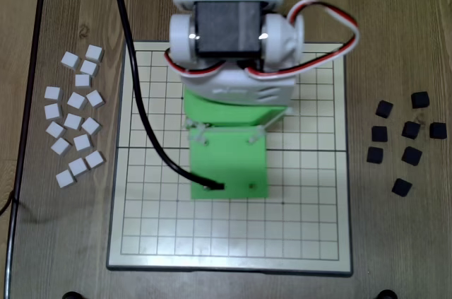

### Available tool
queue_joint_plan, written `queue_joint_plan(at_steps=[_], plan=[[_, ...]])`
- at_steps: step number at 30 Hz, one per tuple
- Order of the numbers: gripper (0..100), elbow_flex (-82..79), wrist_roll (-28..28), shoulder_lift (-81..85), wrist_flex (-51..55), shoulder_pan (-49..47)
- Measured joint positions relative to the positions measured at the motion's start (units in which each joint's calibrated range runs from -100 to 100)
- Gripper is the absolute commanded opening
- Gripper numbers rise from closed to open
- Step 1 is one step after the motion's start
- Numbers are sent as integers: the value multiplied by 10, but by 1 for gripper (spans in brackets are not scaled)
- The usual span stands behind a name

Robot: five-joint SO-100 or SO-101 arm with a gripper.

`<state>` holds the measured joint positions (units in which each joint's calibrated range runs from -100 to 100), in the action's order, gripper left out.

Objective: Grasp a Black stone and put it on the board on position (0,0).

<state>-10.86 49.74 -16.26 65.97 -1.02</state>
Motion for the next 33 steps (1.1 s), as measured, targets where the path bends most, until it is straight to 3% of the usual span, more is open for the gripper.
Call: queue_joint_plan(at_steps=[4,14,33], plan=[[6,0,-2,33,22,-3],[6,-77,-7,168,56,-4],[6,-645,-10,756,4,36]])
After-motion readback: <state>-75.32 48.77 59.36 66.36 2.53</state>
